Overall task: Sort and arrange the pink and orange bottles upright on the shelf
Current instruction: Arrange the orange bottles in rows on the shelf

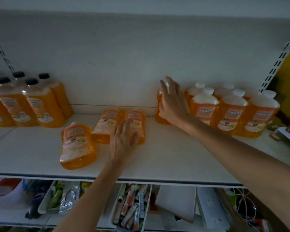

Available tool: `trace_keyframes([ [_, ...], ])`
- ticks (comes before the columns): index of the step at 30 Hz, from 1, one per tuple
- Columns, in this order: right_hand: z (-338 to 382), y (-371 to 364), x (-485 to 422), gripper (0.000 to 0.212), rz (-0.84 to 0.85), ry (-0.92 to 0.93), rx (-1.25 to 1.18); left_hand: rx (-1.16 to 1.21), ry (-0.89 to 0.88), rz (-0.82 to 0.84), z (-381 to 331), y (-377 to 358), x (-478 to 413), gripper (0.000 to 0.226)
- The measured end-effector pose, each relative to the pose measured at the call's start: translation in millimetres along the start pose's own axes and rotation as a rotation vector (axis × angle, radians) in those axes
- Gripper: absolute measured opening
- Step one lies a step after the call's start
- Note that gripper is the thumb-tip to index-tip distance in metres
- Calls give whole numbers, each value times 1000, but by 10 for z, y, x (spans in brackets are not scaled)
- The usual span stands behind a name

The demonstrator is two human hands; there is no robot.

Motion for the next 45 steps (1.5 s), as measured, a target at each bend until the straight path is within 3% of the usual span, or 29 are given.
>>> trace_keyframes([
  [3,291,-166,89,66,129,68,-219,-56,-63,90,31,-132,79,53],
  [7,320,-634,160,70,357,-207,-543,86,-124,-40,-15,61,67,30],
  [13,481,-1016,139,70,486,-333,-694,191,-124,-128,19,116,132,23],
  [17,539,-1100,132,52,441,-363,-758,264,-68,-48,48,11,134,45],
  [20,507,-1119,172,51,442,-350,-780,296,39,52,70,-82,139,77],
  [23,505,-1097,183,50,432,-323,-776,233,23,60,71,-102,138,90],
  [25,518,-1059,172,48,413,-303,-743,312,122,51,153,-56,122,98],
  [30,543,-837,235,46,218,-179,-656,367,199,124,278,-134,118,87],
  [35,540,-601,444,48,-42,-133,-656,704,142,208,142,-152,140,71],
  [45,417,-324,647,72,-51,-254,-823,953,86,254,183,-136,196,74],
])
Point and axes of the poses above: each hand's wrist, its own x-axis away from the middle knuckle, its own y-axis out of the back of the hand, z = x × y, the point moved 8 cm from there along -x, towards the middle knuckle, and after that the axes turned 1 degree about z, right-handed, at the moved point
